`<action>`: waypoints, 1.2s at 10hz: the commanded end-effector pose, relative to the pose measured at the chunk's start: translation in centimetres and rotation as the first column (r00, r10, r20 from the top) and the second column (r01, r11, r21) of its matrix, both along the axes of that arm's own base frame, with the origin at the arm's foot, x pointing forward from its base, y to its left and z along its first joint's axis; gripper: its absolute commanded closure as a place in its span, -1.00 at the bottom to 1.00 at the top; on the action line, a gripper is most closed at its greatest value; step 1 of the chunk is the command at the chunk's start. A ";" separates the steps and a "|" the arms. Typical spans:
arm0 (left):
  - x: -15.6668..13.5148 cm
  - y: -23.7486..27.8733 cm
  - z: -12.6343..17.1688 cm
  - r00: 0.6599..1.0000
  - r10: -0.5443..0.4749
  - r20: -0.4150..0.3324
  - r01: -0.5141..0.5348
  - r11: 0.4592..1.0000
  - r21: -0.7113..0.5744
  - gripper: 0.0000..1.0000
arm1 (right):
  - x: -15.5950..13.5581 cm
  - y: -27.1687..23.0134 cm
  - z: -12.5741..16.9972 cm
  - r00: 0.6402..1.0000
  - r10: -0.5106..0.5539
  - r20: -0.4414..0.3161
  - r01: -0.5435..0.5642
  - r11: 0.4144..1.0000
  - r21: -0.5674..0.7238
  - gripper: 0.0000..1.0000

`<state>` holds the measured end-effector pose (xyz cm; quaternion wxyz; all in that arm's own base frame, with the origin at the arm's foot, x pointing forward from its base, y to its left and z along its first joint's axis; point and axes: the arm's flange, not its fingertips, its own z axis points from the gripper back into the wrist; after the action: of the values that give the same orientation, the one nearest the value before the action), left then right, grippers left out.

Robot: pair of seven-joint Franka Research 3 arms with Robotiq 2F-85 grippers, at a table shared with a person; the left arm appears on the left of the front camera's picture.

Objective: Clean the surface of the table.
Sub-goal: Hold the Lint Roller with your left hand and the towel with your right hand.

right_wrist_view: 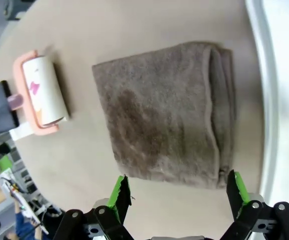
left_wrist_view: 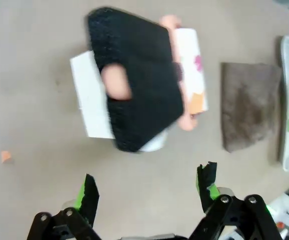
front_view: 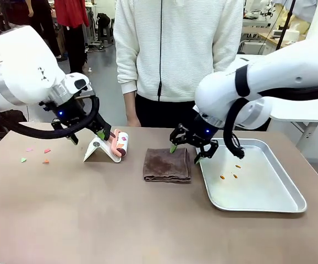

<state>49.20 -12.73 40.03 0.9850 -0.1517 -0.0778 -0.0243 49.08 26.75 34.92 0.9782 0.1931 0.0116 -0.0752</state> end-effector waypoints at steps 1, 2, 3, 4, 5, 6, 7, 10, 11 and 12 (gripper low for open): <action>1.7 2.1 1.2 0.996 0.079 -0.037 -0.080 0.996 -0.041 -1.00 | 2.2 1.2 -0.2 0.997 -0.017 -0.072 0.016 1.000 -0.015 -1.00; 2.4 2.6 0.8 0.991 0.115 -0.069 -0.121 0.989 -0.087 -1.00 | 2.7 1.7 -0.7 0.996 -0.010 -0.093 0.009 1.000 -0.013 -1.00; 2.8 2.6 0.2 0.986 0.121 -0.117 -0.136 0.981 -0.137 -1.00 | 3.1 2.1 -1.1 0.994 -0.005 -0.106 0.003 1.000 -0.020 -1.00; 3.2 2.7 -0.4 0.979 0.106 -0.173 -0.142 0.967 -0.212 -1.00 | 3.2 2.3 -1.1 0.994 0.005 -0.105 -0.007 1.000 -0.022 -1.00; 3.6 2.8 -0.7 0.969 0.063 -0.239 -0.142 0.933 -0.330 -1.00 | 3.4 2.3 -1.2 0.993 -0.004 -0.116 0.001 1.000 -0.022 -1.00; 3.9 2.8 -0.7 0.962 0.099 -0.254 -0.178 0.933 -0.312 -1.00 | 3.6 2.3 -1.4 0.992 -0.014 -0.123 0.011 1.000 -0.026 -1.00; 4.0 2.7 -0.7 0.960 0.120 -0.251 -0.199 0.926 -0.319 -1.00 | 3.7 2.4 -1.6 0.992 -0.016 -0.128 0.012 1.000 -0.027 -1.00; 5.2 2.7 -1.3 0.956 0.146 -0.256 -0.237 0.898 -0.372 -1.00 | 3.7 2.4 -2.0 0.989 0.001 -0.146 -0.002 1.000 -0.005 -1.00; 5.6 2.6 -1.6 0.957 0.165 -0.239 -0.257 0.866 -0.429 -1.00 | 3.8 2.4 -2.1 0.988 -0.002 -0.155 0.001 1.000 -0.006 -1.00; 5.9 2.4 -1.9 0.958 0.181 -0.222 -0.265 0.858 -0.440 -1.00 | 3.7 2.4 -2.0 0.987 0.001 -0.160 -0.002 1.000 -0.005 -1.00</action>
<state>54.62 -9.98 38.66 0.9283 -0.3508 0.0089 0.1227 52.20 28.58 32.41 0.9747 0.1915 0.0827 -0.0801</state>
